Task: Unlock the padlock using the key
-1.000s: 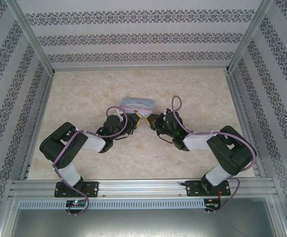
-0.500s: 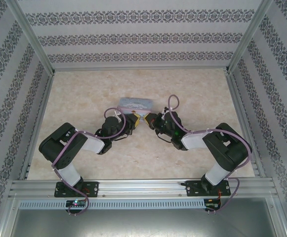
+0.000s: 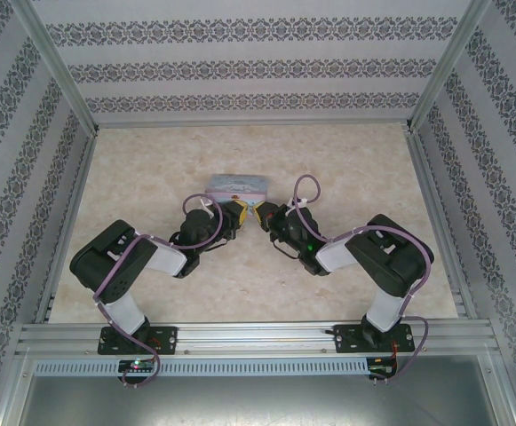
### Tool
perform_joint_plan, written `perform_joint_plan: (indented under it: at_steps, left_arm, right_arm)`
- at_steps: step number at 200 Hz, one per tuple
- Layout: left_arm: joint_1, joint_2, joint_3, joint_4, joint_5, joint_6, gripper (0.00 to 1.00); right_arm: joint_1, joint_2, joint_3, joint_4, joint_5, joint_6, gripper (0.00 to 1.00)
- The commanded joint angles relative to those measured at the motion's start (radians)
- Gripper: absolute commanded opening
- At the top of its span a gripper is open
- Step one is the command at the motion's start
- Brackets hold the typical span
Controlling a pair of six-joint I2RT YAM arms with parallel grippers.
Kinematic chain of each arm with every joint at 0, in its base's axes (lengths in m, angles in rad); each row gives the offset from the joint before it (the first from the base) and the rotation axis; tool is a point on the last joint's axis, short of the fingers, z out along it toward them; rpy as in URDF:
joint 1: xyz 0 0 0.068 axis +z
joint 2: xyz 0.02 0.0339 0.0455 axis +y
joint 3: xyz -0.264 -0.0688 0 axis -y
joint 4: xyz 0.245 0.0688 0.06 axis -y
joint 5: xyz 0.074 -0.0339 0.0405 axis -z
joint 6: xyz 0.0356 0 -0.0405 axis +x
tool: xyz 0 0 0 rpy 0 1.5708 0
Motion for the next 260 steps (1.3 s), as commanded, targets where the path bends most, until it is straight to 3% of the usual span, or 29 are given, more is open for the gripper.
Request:
perform_joint_plan:
  at_steps: [1,96,185,260]
  left_arm:
    - [-0.057,-0.012,0.02,0.114,0.242,0.01,0.0]
    - [-0.057,0.008,0.014,0.052,0.253,0.067,0.0]
    - [-0.056,0.005,0.036,0.009,0.243,0.091,0.0]
    - [-0.056,0.002,0.034,0.065,0.217,0.062,0.0]
  right_arm:
    - [0.019,-0.026,0.049,0.043,-0.037,-0.026,0.0]
    - [0.012,-0.126,0.111,-0.162,-0.092,-0.14,0.0]
    - [0.088,-0.124,0.127,-0.18,-0.053,-0.151,0.0]
    - [0.086,-0.101,0.079,-0.127,-0.016,-0.097,0.0]
